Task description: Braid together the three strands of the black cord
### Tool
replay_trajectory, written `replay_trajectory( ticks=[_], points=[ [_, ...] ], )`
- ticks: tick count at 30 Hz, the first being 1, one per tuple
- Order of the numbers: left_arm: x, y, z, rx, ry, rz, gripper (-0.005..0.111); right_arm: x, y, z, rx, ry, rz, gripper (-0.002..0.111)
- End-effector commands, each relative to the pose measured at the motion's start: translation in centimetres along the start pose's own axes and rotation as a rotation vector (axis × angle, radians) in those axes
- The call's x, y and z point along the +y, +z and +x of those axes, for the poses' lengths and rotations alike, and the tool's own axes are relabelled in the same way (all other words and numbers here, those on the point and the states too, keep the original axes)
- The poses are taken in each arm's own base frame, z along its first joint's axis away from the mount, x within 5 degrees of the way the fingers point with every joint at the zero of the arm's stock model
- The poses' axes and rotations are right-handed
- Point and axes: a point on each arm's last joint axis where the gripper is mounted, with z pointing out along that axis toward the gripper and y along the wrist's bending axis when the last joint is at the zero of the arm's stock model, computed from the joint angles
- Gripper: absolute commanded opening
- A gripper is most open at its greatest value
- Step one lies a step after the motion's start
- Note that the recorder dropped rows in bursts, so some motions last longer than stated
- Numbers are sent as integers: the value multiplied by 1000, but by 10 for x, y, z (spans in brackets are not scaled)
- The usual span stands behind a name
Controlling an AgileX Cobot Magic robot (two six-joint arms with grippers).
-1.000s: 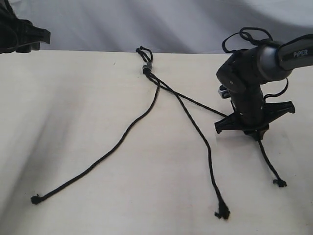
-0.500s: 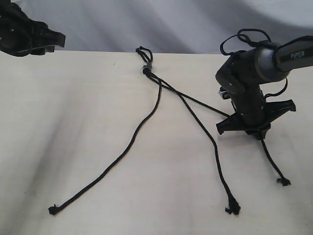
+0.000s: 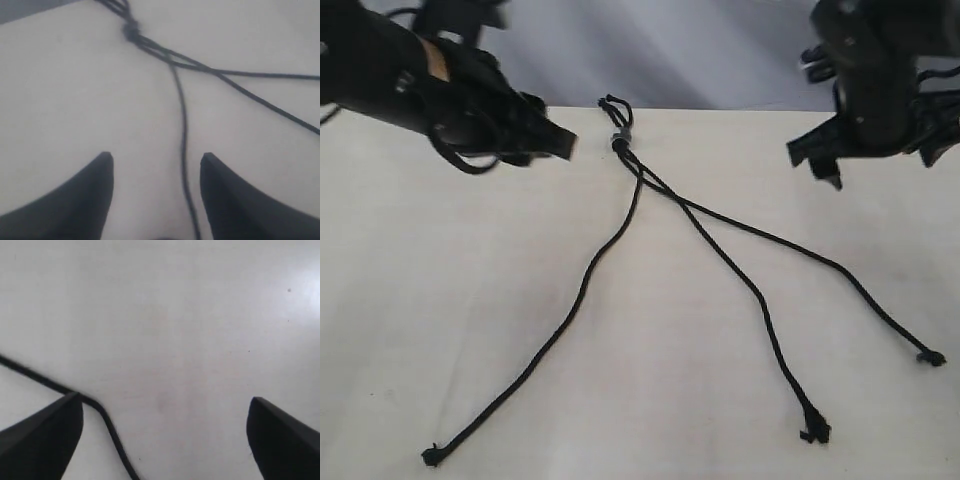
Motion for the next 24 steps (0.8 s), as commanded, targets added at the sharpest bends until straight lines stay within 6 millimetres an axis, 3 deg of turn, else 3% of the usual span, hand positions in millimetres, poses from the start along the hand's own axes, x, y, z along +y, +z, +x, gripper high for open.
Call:
replay_trajectory(
  ticks=[1,6,14,19,24],
  points=[
    [-57,28,7,94,113,108,51,-48,0,-2,-90,197,-161,83],
    [-122,68,16,241,225,178,51,-70,32,8,-167,371,-289,83],
    [-189,129,7,407,187,198,51,-76,64,27,-250,383,-301,83],
    [-213,160,-5,460,146,214,51,-76,63,24,-286,383,-311,83],
    [-220,183,-2,519,120,190,51,-76,63,24,-286,383,-311,83]
  ],
)
